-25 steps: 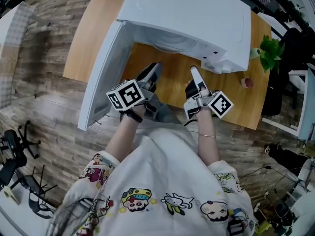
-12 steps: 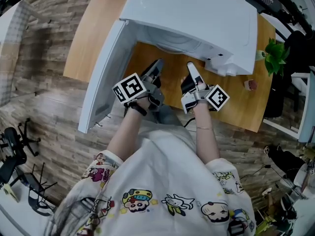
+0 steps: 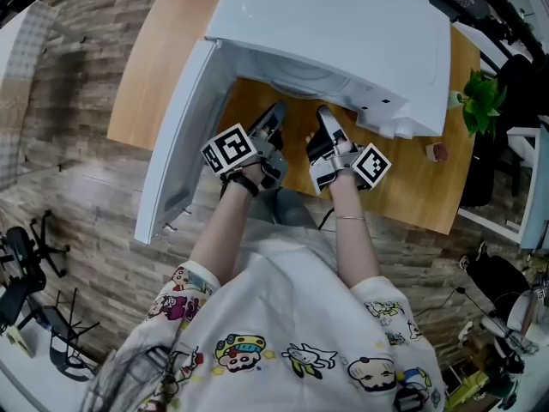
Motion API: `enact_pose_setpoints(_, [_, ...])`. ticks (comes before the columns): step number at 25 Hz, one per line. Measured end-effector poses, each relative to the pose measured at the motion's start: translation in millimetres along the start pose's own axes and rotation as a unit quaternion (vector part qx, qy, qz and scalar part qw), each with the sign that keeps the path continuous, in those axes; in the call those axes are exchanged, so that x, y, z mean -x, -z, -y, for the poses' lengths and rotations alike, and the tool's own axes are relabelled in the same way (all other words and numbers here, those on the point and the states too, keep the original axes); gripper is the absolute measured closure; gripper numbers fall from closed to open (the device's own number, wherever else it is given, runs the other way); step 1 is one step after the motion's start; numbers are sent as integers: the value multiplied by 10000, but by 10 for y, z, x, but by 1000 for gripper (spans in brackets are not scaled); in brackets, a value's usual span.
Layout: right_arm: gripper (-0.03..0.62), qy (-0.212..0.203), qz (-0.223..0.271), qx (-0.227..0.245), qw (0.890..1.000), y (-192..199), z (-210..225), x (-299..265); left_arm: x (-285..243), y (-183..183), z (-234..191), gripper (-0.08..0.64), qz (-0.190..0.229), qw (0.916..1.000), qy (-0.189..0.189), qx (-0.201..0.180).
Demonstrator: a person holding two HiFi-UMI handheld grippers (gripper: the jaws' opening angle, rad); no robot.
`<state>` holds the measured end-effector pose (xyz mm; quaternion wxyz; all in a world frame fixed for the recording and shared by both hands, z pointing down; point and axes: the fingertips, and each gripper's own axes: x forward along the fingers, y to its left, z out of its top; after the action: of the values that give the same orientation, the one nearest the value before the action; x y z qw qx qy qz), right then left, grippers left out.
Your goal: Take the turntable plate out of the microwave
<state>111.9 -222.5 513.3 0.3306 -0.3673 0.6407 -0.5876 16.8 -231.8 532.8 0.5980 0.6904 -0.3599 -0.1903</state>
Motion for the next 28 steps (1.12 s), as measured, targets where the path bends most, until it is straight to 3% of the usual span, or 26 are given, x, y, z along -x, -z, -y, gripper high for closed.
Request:
enact_pose_setpoints(10, [411,25,27,-19,10000,-24,137,-46,-129,-57,-230,445,93,9998,-120,129])
enact_pose_setpoints(28, [411,-46,39,-76,10000,-25,163,-63,-443,-160,-199,434,219,9992,154,311])
